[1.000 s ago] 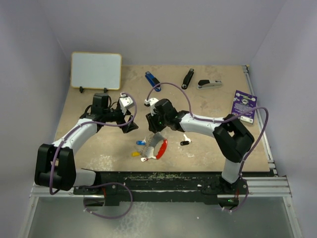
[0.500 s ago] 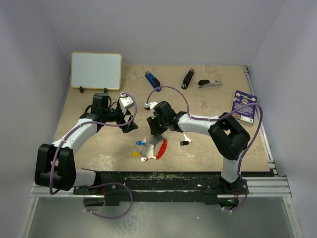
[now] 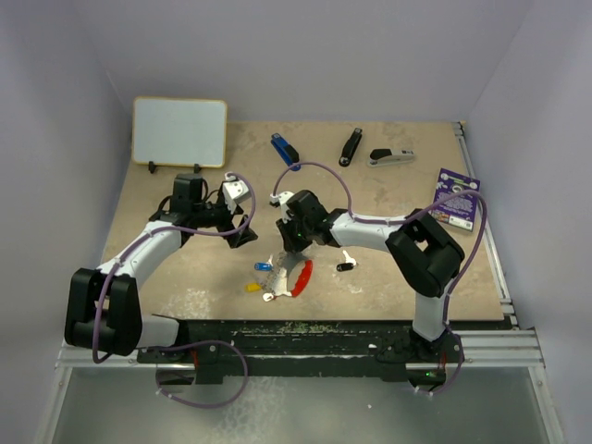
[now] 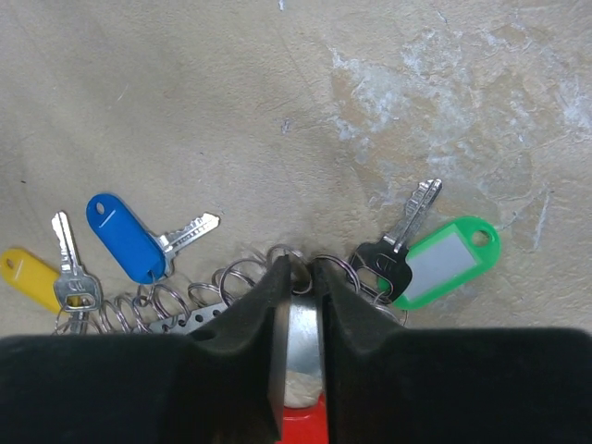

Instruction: Put the keys on the keyring

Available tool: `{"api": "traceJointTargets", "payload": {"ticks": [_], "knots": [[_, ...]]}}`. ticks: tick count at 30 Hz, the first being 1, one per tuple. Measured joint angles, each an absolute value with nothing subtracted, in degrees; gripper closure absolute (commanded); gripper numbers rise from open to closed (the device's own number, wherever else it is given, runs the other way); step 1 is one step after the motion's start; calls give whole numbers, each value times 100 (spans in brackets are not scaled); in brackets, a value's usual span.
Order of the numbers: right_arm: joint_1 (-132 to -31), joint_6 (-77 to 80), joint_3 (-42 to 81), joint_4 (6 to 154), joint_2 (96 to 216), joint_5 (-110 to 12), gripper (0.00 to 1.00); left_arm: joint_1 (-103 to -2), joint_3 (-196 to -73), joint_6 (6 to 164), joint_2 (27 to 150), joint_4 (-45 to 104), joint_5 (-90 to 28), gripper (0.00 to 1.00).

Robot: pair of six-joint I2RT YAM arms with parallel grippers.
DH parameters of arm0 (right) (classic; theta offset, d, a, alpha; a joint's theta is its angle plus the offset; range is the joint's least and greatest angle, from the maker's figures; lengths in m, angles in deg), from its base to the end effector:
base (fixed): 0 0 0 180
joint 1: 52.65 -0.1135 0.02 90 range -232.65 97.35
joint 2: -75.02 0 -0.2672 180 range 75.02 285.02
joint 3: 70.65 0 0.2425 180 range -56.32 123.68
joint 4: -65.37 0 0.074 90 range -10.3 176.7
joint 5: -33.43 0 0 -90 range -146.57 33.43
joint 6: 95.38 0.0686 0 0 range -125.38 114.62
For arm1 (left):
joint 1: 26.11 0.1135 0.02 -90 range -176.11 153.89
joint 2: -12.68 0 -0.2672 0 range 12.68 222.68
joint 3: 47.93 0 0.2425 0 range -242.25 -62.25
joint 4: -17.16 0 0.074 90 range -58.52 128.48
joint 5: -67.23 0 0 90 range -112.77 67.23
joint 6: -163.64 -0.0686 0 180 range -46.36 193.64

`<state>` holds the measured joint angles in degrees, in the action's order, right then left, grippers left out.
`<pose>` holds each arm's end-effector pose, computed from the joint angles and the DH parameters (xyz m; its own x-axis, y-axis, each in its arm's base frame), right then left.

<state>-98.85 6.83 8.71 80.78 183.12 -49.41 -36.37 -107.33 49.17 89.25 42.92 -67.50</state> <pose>0.2828 0.3073 0.1519 -0.6357 -0.3598 -0.6829 -0.6585 0.7144 0.2366 0.2664 -0.0973 0.2182 -0.3476 0.3620 -0.8650 0.8543 0.5025 -0.1330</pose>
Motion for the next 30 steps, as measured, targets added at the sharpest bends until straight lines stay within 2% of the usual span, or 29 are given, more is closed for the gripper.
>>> {"api": "traceJointTargets", "payload": {"ticks": [5, 15, 22, 30], "knots": [[-9885, 680, 869, 8065, 18312, -4954, 100, -3637, -10733, 4917, 8925, 4292, -6745, 2], [-9885, 704, 797, 7921, 18305, -4952, 100, -3637, -10733, 4915, 8925, 4314, -6704, 2], [-9885, 873, 185, 7322, 17979, -4834, 100, -3640, -10738, 4899, 8960, 4281, -7113, 2], [-9889, 1192, -646, 6415, 17536, -4631, 100, -3897, -10976, 4950, 10040, 3860, -7670, 2]]}}
